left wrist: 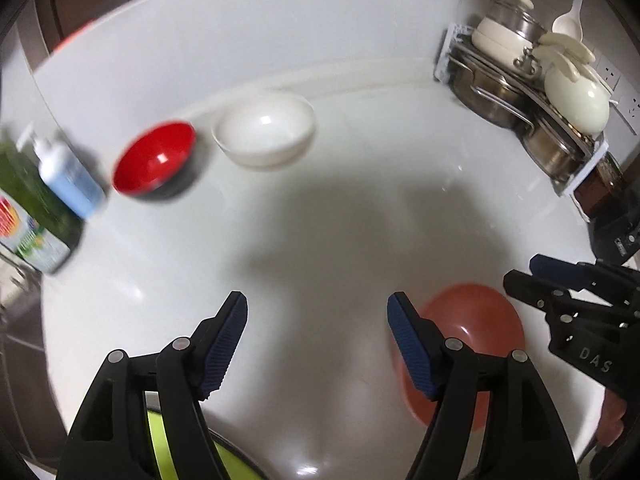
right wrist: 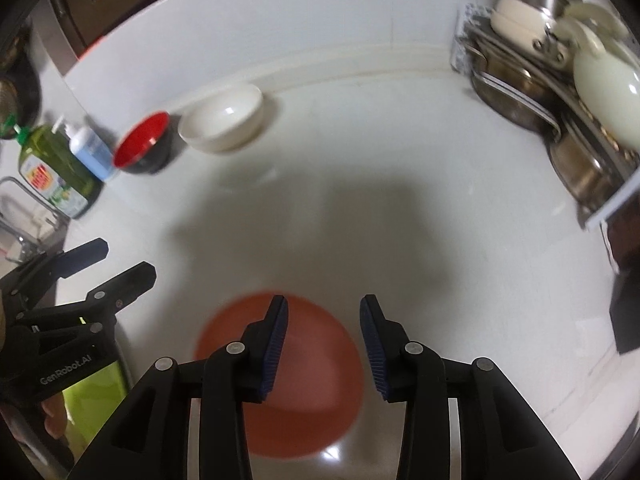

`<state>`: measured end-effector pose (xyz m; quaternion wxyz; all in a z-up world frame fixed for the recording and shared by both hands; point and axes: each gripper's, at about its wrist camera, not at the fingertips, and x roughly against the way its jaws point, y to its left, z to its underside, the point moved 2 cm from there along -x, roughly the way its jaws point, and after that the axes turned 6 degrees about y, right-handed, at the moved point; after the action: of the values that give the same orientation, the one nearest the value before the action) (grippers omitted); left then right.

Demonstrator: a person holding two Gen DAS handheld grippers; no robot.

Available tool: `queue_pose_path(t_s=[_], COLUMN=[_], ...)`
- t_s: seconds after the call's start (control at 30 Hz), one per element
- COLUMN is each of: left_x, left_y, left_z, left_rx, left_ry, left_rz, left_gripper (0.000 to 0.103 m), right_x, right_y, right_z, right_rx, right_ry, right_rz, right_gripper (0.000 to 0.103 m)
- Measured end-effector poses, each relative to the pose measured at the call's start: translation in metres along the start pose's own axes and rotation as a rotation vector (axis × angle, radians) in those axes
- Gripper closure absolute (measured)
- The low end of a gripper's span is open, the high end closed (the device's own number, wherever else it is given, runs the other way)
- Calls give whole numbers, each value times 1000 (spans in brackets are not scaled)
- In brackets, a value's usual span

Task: Organize plates and bowls
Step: 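Carry the pink bowl with both tools onto the green plate and open them, then move both tools over to the white bowl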

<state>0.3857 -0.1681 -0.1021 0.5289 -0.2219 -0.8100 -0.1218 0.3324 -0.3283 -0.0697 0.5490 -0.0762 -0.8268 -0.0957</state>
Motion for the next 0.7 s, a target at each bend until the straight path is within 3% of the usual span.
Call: queue_pose_path(t_s=[0.23, 0.43, 0.7], left_x=[18, 31, 33], left_y=[26, 44, 64], left_z=[-34, -61, -98], left_rx=[-9, -30, -38], left_ry=[-37, -90, -99], left_rz=[-46, -100, -96], left_gripper=[31, 31, 31], right_x=[7, 5, 9], right_y=[29, 45, 62], right_z=[-36, -67, -109], right_rx=[42, 51, 43], right_ry=[-61, -54, -60], right_rz=[-8, -53, -85], right_gripper=[64, 64, 64])
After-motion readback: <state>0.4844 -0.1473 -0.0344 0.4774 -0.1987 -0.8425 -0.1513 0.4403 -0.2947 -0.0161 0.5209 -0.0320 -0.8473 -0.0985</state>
